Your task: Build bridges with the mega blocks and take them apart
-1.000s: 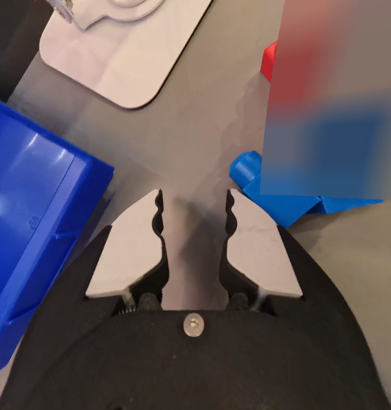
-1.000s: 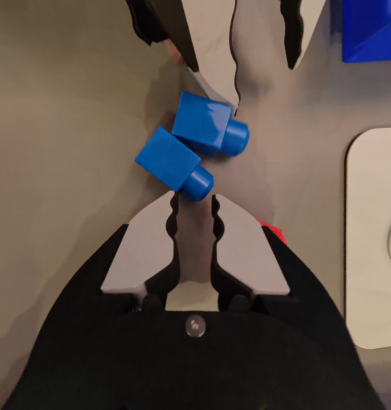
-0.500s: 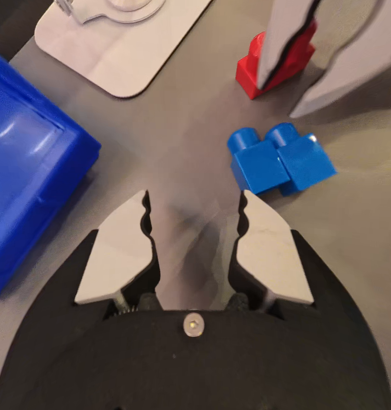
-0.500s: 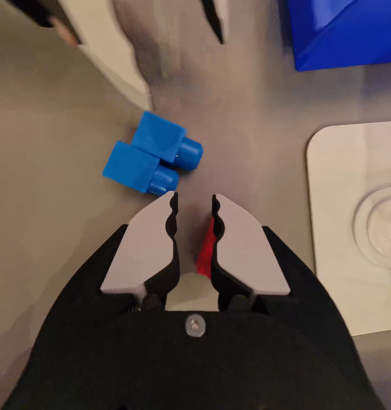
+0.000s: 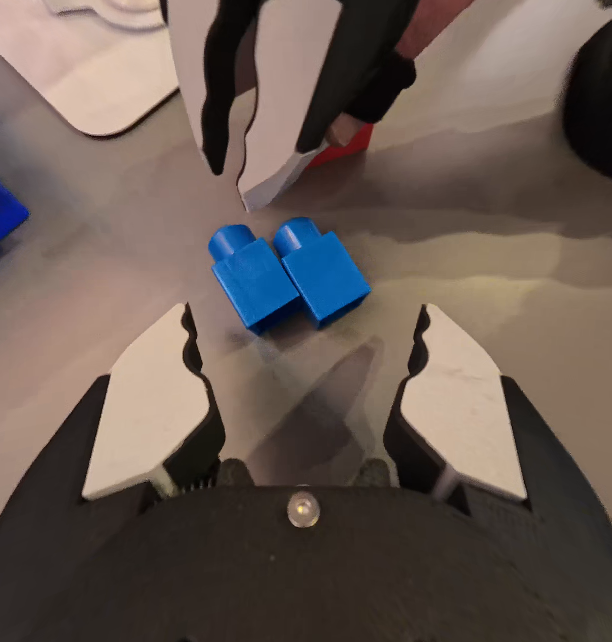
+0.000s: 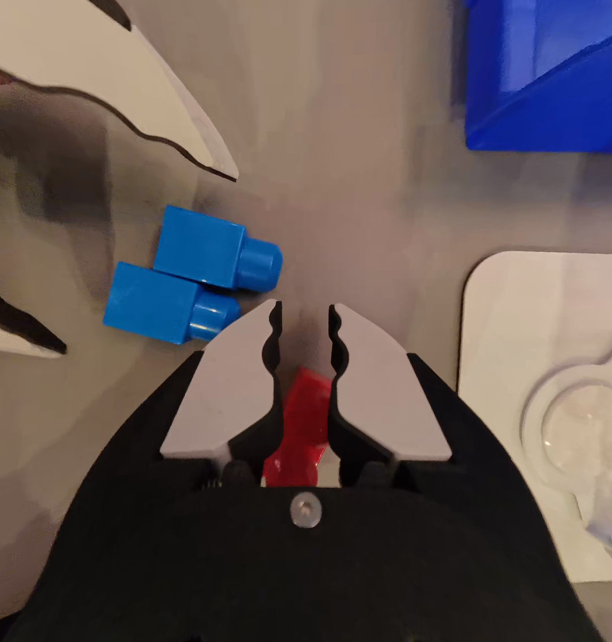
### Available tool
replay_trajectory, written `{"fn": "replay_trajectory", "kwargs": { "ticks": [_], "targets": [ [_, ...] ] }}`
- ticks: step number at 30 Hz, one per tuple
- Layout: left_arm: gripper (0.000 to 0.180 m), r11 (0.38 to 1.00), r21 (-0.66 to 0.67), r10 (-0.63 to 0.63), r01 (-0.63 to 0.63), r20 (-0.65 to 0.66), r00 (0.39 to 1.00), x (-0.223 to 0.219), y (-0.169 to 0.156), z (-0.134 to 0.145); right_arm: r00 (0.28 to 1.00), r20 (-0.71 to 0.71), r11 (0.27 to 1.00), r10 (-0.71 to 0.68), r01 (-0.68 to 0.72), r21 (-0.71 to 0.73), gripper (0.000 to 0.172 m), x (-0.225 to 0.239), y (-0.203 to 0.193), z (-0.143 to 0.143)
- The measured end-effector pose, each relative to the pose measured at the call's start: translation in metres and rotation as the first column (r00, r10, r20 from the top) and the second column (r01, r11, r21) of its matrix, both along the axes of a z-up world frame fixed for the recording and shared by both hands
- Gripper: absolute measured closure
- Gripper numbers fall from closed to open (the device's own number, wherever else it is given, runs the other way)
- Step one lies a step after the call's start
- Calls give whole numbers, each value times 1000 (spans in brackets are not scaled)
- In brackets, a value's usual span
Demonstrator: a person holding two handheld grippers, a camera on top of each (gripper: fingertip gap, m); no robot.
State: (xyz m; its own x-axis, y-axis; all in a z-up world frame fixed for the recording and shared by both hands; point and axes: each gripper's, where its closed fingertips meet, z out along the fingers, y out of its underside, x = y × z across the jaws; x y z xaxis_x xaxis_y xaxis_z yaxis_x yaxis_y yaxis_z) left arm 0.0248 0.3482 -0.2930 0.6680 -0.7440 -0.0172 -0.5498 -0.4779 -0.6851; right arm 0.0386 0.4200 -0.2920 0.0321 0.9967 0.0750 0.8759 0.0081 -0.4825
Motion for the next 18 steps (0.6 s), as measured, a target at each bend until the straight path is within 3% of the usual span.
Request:
{"fn": "replay_trajectory", "kwargs": {
  "ticks": [3, 6, 12, 18],
  "targets": [
    [66, 997, -14, 73, -74, -23, 997, 3, 9, -8, 998, 62, 998, 16, -12, -64, 146, -4, 1, -15],
    [84, 995, -34, 97, -98, -35, 995, 3, 14, -12, 996, 74, 995, 58, -51, -88, 148, -8, -8, -19],
    [96, 997, -75, 7, -8, -21, 1000, 4, 8, -17, 993, 74, 994, 88, -82, -71, 150, -2, -15, -13],
    [101, 996, -67, -66, 65, -21, 998, 0, 8, -14, 998, 66, 1000, 20, -18, -23, 153, -2, 9, -8]
  ]
}}
